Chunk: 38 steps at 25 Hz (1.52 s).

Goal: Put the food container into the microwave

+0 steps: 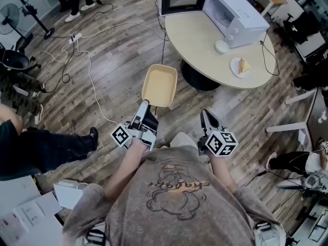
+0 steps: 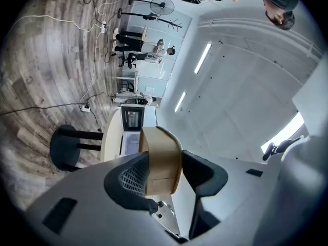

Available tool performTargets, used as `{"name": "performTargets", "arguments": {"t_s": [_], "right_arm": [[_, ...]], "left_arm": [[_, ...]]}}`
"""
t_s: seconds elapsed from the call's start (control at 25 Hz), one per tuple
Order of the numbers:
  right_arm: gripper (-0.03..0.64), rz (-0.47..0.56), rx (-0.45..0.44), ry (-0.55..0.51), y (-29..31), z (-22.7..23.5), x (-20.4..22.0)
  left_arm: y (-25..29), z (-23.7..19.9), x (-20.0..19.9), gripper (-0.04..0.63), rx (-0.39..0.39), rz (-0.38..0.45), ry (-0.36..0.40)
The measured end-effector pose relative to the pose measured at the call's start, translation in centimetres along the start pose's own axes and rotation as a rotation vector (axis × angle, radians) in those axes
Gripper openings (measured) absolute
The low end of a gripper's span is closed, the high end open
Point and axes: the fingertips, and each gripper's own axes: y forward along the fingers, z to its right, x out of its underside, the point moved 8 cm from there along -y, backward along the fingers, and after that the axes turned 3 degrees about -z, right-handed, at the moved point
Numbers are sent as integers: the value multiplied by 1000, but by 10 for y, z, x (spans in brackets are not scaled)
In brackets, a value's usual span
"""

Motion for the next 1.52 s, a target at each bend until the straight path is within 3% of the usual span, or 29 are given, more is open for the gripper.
{"name": "performTargets", "arguments": {"t_s": [0.72, 1.52], "right_arm": [[0, -5, -34, -23, 90, 19, -48], [0, -6, -76, -26, 211, 111, -164]], "left_arm": [[75, -36, -49, 219, 24, -4, -4], [242, -86, -88, 219, 15, 33, 0]]}}
